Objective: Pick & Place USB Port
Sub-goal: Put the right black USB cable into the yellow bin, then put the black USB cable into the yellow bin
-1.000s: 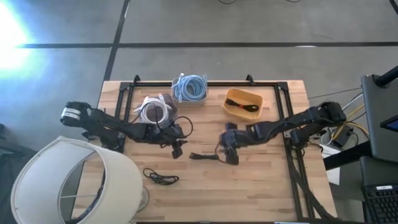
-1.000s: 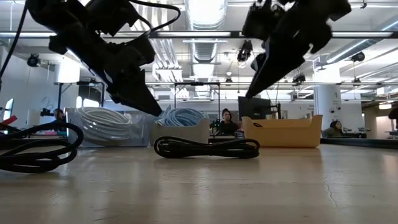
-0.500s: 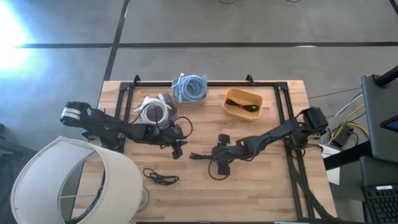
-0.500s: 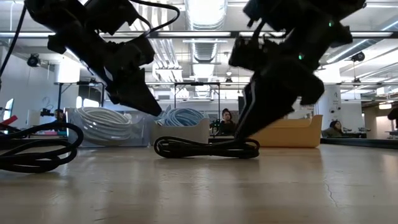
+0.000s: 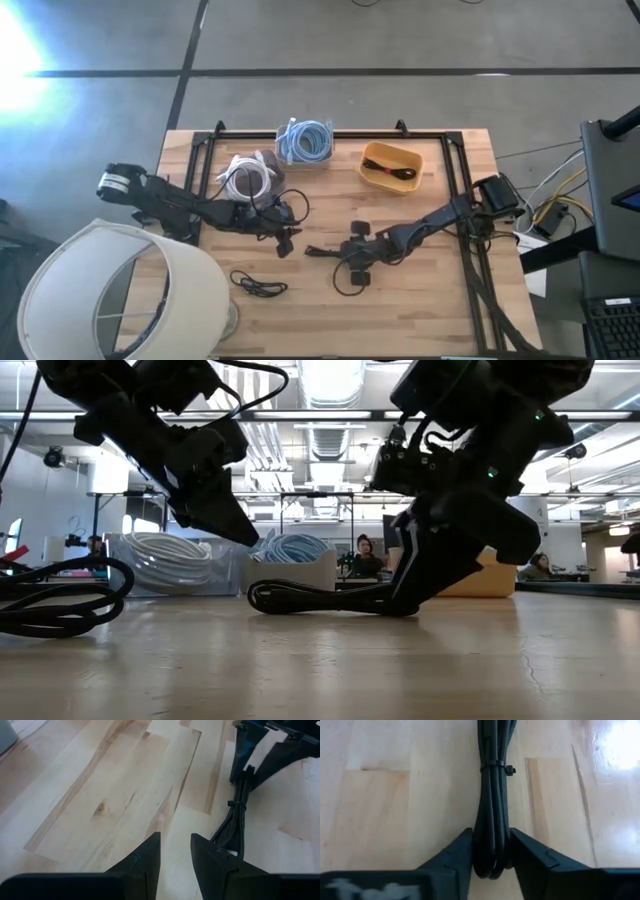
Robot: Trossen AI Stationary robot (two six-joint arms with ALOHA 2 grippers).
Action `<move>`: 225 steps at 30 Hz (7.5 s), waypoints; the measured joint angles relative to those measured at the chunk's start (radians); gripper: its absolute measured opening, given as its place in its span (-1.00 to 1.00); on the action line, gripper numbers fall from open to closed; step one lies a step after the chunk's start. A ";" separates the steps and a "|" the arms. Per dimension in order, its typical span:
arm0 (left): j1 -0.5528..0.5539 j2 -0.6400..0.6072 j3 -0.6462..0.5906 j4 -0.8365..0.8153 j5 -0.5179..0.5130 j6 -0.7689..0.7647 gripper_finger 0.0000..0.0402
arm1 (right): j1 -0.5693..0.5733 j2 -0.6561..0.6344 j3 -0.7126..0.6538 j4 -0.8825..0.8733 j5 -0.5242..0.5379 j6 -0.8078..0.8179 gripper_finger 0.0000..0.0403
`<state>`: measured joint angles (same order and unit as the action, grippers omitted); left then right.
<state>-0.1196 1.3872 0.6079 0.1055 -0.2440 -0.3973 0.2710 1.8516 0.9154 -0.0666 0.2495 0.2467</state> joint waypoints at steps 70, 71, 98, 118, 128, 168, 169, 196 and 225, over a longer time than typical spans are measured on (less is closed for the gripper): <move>0.000 0.000 -0.001 0.019 -0.008 0.001 -0.45 | -0.540 -0.552 -0.126 -0.755 0.428 0.069 -0.43; 0.000 0.000 -0.001 0.018 -0.008 0.001 -0.45 | -0.540 -0.552 -0.126 -0.755 0.426 0.069 -0.41; -0.023 0.000 0.046 0.037 0.143 0.085 -0.45 | -0.322 -0.554 -0.030 -0.666 0.288 0.166 -0.28; -0.347 0.005 0.059 -0.080 0.248 -0.175 -0.45 | -0.243 -0.554 -0.040 -0.600 0.288 0.158 -0.31; -0.397 0.033 0.058 -0.267 0.148 -0.339 -0.45 | -0.243 -0.554 -0.043 -0.598 0.289 0.146 -0.30; -0.384 0.033 0.005 -0.277 -0.066 -0.370 -0.67 | -0.243 -0.554 -0.050 -0.527 0.290 0.144 -0.37; -0.381 0.033 0.005 -0.278 -0.083 -0.374 -0.71 | -0.243 -0.554 -0.050 -0.515 0.290 0.143 -0.38; -0.164 0.033 0.114 0.130 -0.517 -0.065 -0.88 | -0.245 -0.570 -0.344 0.536 -0.147 -0.180 -0.52; -0.084 0.164 0.225 0.698 -0.497 0.399 -0.89 | -0.252 -0.571 -0.355 0.706 -0.193 -0.003 -0.53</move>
<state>-0.2037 1.5515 0.8327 0.8039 -0.7406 0.0020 0.0189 1.2808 0.5606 0.6393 0.0569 0.2441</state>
